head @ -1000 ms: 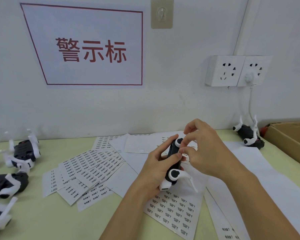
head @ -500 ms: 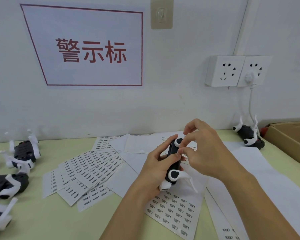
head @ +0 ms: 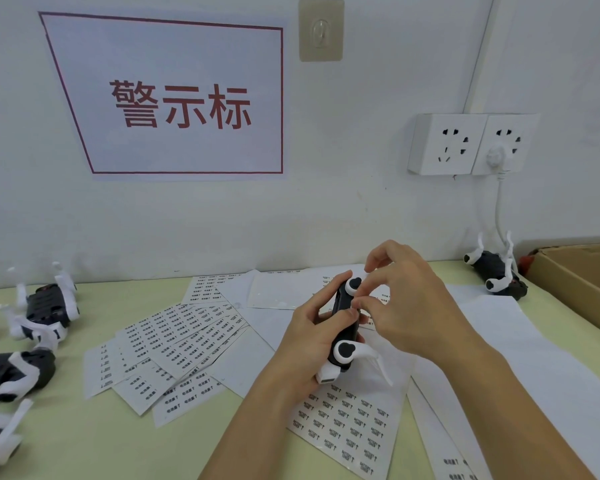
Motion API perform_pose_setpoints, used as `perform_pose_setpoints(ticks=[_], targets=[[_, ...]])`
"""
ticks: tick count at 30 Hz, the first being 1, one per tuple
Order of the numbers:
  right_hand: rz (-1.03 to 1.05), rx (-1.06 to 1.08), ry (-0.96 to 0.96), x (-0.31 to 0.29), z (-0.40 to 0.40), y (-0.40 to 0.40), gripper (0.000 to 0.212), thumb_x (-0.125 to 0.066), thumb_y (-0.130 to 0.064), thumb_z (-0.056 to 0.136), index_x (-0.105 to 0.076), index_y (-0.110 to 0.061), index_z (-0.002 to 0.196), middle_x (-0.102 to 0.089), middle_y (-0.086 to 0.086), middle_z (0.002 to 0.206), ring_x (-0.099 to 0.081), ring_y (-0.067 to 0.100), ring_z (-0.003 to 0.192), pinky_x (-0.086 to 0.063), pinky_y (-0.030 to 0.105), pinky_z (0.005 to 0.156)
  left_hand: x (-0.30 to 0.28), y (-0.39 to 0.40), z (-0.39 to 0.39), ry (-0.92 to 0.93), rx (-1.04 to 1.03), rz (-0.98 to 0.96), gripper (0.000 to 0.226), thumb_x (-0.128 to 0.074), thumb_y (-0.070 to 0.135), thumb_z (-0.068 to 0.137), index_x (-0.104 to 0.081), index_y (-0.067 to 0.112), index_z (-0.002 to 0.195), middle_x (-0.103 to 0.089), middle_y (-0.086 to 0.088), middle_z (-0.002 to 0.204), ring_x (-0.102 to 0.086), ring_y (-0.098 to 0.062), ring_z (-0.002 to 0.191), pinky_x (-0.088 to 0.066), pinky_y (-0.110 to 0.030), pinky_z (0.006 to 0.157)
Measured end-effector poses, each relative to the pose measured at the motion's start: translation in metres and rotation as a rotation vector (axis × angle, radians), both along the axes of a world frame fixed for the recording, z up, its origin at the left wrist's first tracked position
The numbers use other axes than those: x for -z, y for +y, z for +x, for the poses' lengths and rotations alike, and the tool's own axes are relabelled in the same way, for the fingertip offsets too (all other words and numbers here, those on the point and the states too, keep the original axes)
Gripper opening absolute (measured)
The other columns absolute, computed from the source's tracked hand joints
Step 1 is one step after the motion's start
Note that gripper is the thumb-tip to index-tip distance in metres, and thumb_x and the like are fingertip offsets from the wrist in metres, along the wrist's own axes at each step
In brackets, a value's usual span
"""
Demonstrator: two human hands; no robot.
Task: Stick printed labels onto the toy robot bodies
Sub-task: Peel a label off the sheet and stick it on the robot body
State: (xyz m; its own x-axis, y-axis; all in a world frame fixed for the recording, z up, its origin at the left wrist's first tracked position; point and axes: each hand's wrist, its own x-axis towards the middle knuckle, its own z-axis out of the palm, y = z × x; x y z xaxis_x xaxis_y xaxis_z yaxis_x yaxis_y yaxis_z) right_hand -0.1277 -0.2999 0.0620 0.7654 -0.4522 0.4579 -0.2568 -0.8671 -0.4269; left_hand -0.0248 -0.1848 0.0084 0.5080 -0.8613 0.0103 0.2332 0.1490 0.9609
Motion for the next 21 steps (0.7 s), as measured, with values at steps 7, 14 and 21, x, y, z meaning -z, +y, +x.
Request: perform_pose_setpoints(ticks=[7, 14, 21], targets=[[-0.007, 0.044, 0.011, -0.0008, -0.0008, 0.0009, 0.010, -0.080, -0.032, 0.080, -0.073, -0.033, 0.073, -0.047, -0.022, 0.098, -0.043, 0.000, 0.097, -0.047, 0.030, 0.080, 0.0005, 0.0002, 0.0002, 0.000, 0.006, -0.008, 0.049, -0.062, 0.009, 0.097, -0.066, 0.051, 0.121, -0.074, -0.009, 0.097, -0.066, -0.021, 0.077, -0.056, -0.038, 0.083], [-0.042, 0.109, 0.033, -0.0013, 0.0011, 0.0022, 0.010, -0.081, -0.038, 0.078, -0.072, -0.035, 0.072, -0.049, -0.020, 0.100, -0.045, 0.003, 0.098, -0.039, 0.024, 0.072, 0.0008, -0.0003, -0.0002, 0.026, 0.003, -0.017, 0.049, -0.063, 0.008, 0.096, -0.067, 0.050, 0.120, -0.073, -0.009, 0.094, -0.063, -0.022, 0.076, -0.055, -0.034, 0.077], [0.189, 0.159, 0.005, 0.0001, 0.0027, -0.0044, 0.023, -0.087, -0.037, 0.070, -0.064, -0.036, 0.065, -0.049, -0.020, 0.102, -0.046, 0.003, 0.100, -0.036, 0.020, 0.073, 0.0008, -0.0003, -0.0002, 0.024, 0.011, -0.017, 0.049, -0.063, 0.009, 0.096, -0.066, 0.050, 0.122, -0.072, -0.018, 0.104, -0.064, -0.024, 0.077, -0.056, -0.034, 0.077]])
